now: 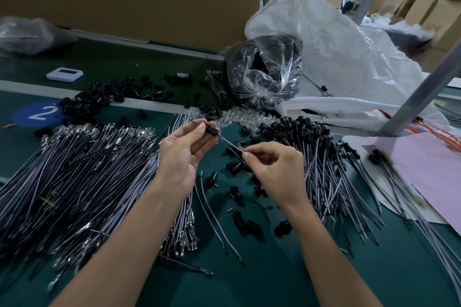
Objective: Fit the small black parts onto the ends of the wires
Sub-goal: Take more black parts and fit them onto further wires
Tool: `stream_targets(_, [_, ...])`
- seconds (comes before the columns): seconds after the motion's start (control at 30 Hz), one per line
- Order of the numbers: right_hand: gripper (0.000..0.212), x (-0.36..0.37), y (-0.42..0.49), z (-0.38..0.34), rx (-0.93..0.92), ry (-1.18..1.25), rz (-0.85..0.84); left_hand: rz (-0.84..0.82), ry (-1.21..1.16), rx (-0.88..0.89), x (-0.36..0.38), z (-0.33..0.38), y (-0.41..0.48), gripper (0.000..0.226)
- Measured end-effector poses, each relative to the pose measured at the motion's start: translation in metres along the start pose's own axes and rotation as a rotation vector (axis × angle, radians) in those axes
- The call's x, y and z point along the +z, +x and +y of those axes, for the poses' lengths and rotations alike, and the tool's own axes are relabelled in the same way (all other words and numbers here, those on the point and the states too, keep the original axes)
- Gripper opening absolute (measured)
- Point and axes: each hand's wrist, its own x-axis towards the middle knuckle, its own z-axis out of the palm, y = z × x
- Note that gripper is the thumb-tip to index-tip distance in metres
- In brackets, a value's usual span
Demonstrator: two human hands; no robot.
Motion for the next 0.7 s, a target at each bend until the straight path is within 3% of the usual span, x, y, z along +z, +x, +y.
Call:
stream_targets(0.47, [0.005,0.002,0.001,0.003,0.04,0.022,0.059,-0.054,0.052,0.039,0.002,-0.003,-0.003,0.011])
stream_targets(0.7, [0.015,0.011,-0.005,0.0,-0.024,-0.019,0.081,-0.061,0.084,0.024,0.008,-0.013,-0.008,0.008])
